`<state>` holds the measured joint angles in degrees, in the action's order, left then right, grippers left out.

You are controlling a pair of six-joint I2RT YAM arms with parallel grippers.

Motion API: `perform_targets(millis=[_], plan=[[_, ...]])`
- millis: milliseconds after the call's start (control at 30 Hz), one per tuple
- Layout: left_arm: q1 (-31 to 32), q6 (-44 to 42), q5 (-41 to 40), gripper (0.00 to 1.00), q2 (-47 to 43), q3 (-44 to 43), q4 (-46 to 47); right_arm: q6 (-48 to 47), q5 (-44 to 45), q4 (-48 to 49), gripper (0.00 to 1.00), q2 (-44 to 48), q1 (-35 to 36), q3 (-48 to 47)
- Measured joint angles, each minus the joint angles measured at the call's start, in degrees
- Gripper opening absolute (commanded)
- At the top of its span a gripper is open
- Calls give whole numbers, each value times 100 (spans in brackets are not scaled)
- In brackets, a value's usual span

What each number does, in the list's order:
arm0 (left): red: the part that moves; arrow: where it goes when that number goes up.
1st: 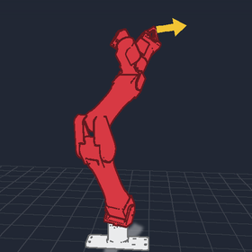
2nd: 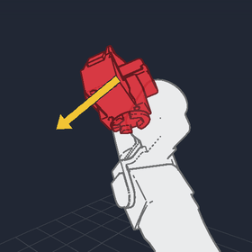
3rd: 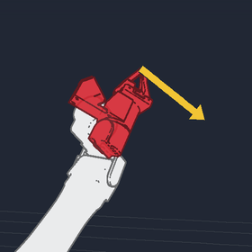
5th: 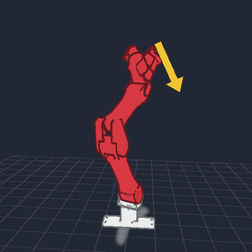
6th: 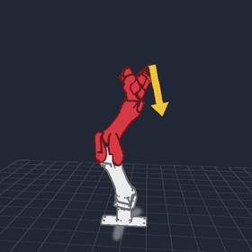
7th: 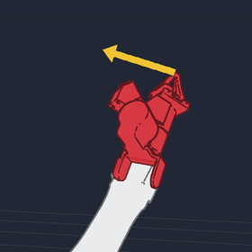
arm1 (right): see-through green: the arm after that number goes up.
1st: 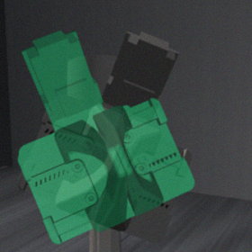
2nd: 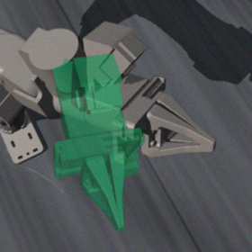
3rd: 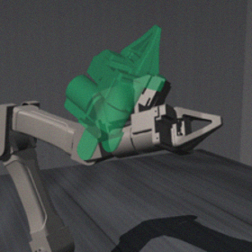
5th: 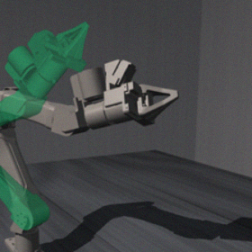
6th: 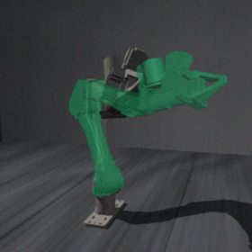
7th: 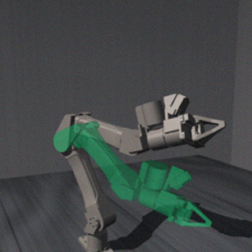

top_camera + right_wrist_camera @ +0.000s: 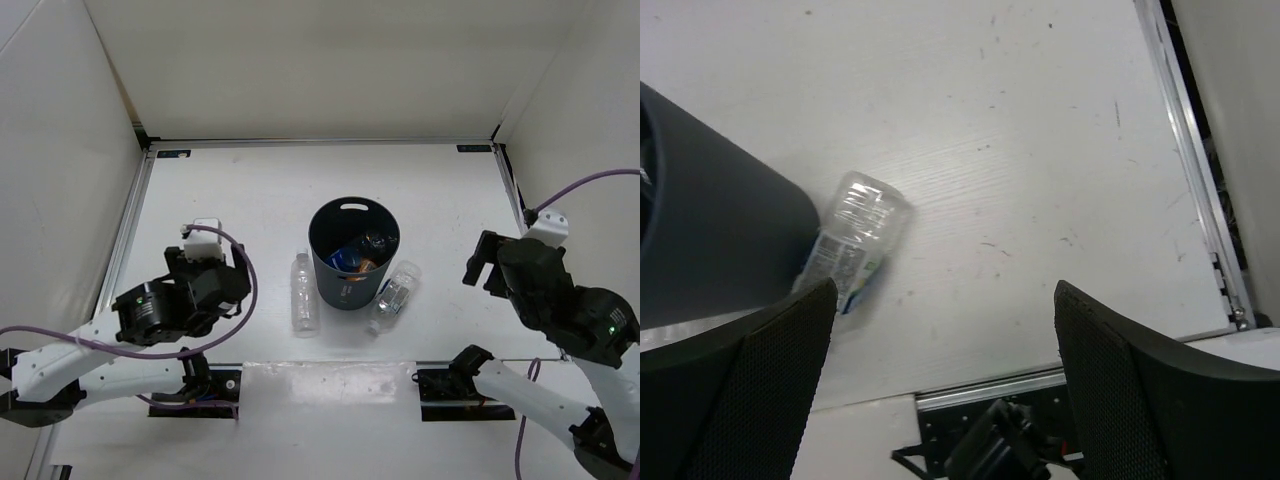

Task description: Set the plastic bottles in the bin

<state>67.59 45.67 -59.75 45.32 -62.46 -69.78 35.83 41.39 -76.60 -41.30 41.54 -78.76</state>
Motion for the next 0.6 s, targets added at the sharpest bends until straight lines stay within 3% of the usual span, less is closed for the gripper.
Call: perform_targets(millis=[300,467,600], plan=[[-22,518,761,100,138,708,922,-234,363,-35,90,1672,658,721],[-76,693,1309,100,378,1298,1451,-151,535,-13,90,1681,929,787],[-317,688,1982,100,1154,1384,2081,-205,466,98,90,1467,726,946]])
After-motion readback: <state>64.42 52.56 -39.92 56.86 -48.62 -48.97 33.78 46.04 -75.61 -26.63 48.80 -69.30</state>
